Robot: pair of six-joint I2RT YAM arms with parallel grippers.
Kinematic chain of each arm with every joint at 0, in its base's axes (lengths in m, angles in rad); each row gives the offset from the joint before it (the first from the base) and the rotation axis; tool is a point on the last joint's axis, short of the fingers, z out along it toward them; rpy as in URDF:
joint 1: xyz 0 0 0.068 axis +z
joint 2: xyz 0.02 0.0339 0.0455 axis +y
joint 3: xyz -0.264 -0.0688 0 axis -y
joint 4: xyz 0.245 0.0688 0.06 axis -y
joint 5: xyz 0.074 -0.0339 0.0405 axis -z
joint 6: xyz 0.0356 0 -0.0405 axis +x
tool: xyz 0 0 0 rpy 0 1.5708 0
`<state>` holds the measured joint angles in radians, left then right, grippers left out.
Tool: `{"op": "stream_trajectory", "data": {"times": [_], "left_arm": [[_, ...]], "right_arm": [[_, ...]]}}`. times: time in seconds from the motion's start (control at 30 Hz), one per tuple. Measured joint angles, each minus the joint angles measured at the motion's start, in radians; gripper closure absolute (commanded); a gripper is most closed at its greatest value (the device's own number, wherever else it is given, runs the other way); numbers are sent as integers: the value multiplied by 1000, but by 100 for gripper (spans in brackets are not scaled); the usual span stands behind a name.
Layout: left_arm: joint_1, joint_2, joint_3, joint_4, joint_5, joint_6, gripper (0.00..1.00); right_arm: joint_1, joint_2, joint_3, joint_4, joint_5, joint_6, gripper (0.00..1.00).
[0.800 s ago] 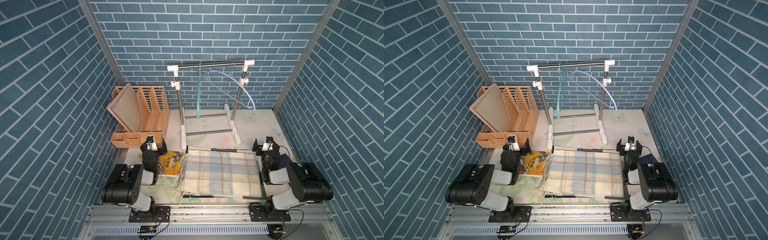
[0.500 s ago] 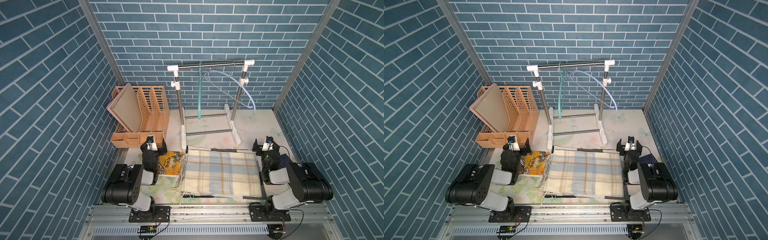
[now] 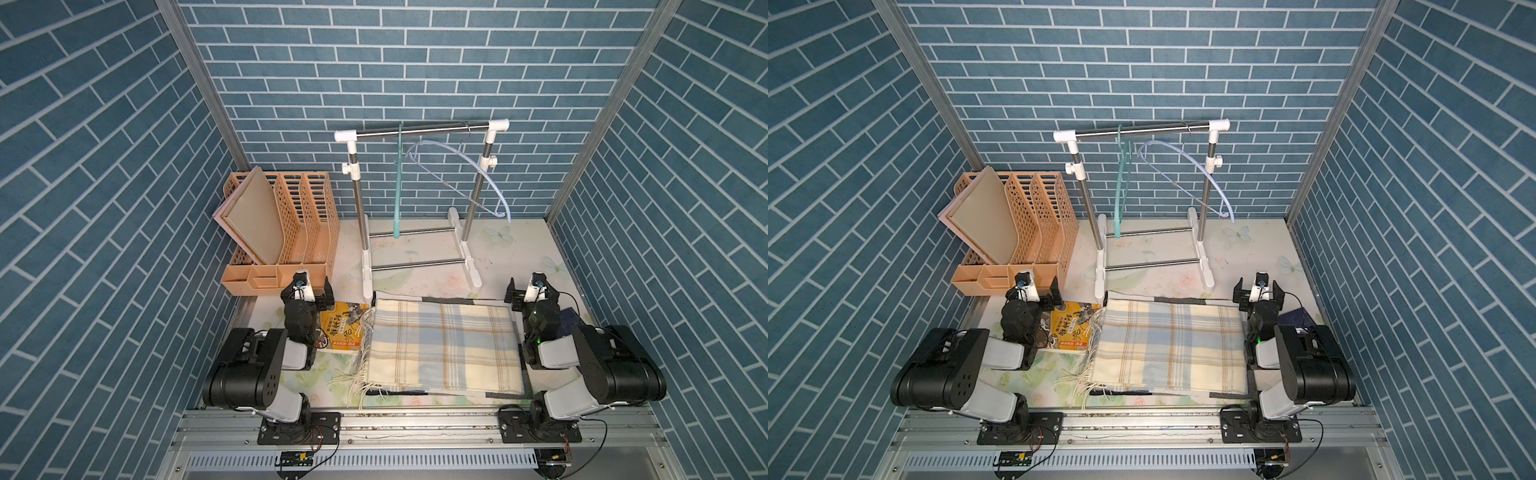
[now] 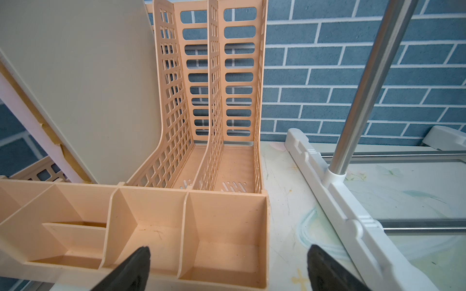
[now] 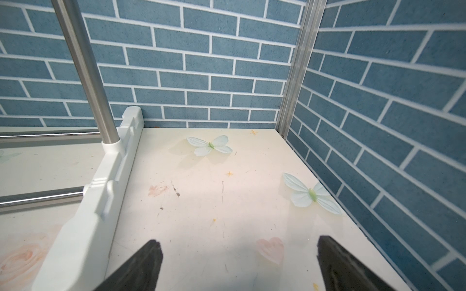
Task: Hang the scarf on the hanger
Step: Pick up the hanger from the clothesline.
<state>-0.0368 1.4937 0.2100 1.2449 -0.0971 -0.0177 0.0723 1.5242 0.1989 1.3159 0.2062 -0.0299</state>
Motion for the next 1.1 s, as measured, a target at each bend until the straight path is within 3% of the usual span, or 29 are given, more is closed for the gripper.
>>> {"op": "stream_trajectory", "data": {"times": [0.2, 0.3, 0.4, 0.6, 0.73, 0.83, 1.1], "left_arm": [[-10, -291, 31, -196, -96, -61, 0], [-16, -436, 90, -350, -153, -180, 0], [-18, -534, 167, -533, -160, -344, 0], [-20, -706, 122, -718, -31, -685, 0], [-37, -674, 100, -831, 115, -842, 0], [-136, -628, 122, -927, 175, -871, 0], [-501, -569, 206, -1004, 156, -832, 0]], "right_arm": [[105, -134, 10, -117, 106, -24, 0], [160, -242, 50, -244, 161, -8, 0], [171, -343, 146, -468, 179, 121, 0], [158, -479, 246, -745, 11, 424, 0], [152, -537, 236, -896, -123, 539, 0], [161, -529, 338, -1091, -161, 548, 0], [209, -521, 739, -1469, -112, 456, 7]]}}
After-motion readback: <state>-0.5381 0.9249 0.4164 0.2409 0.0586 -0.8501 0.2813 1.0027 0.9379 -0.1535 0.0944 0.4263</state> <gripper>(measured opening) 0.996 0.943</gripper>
